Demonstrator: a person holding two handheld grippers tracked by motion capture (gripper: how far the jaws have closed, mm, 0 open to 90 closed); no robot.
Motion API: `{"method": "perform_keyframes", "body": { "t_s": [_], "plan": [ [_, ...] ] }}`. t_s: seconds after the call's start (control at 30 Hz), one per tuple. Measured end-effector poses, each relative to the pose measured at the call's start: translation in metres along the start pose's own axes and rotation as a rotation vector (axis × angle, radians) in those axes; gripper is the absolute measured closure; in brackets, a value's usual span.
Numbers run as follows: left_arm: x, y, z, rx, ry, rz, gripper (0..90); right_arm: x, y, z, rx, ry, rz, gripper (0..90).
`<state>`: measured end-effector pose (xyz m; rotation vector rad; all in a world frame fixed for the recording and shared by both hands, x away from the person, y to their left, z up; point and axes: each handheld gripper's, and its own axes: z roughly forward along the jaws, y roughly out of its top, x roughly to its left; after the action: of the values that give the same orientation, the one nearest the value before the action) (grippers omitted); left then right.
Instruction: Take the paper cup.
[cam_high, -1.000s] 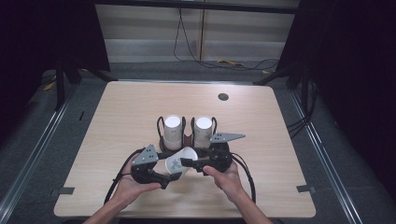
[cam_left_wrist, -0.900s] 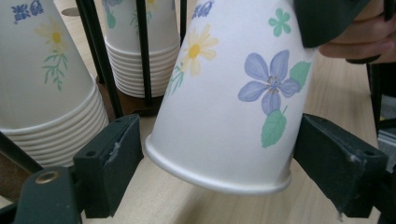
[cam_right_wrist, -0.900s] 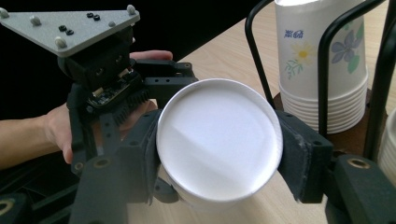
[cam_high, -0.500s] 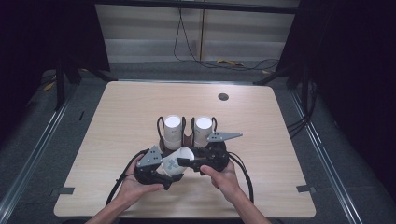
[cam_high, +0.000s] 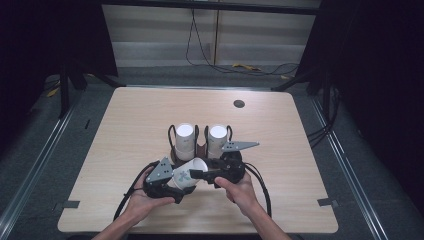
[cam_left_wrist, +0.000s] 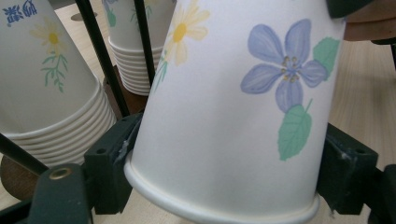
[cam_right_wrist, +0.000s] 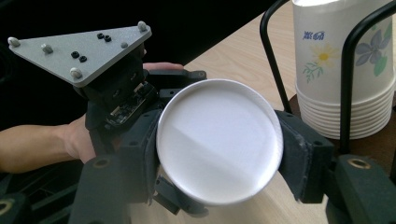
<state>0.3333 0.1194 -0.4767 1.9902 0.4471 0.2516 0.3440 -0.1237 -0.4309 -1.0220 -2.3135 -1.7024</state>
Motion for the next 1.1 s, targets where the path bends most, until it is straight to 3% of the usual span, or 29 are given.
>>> {"method": "perform_keyframes", "body": {
  "t_s": [0.23, 0.6, 0.77, 0.9, 1.1],
  "plan": [
    [0.0, 0.0005, -0.0014, -0.013, 0.011, 0.004, 18.8, -0.0012, -0.0001, 0.0012, 0.013, 0.006, 0.009, 38.0],
    [0.0017, -0.0012, -0.0043, -0.016, 0.002, 0.047, 24.6, -0.0017, -0.0001, 0.0015, 0.019, 0.009, 0.004, 35.5],
    [0.0032, -0.0023, -0.0052, -0.011, -0.011, 0.037, 25.6, -0.0012, -0.0003, 0.0018, 0.016, -0.001, -0.006, 34.3],
    [0.0045, -0.0025, -0.0054, -0.004, -0.039, 0.002, 25.3, -0.0011, 0.0001, 0.001, 0.015, -0.004, -0.019, 29.7],
    [0.0031, -0.0019, -0.0044, 0.047, -0.077, -0.016, 25.1, -0.0001, 0.0002, 0.0009, 0.021, -0.006, -0.026, 24.6]
  ]
}}
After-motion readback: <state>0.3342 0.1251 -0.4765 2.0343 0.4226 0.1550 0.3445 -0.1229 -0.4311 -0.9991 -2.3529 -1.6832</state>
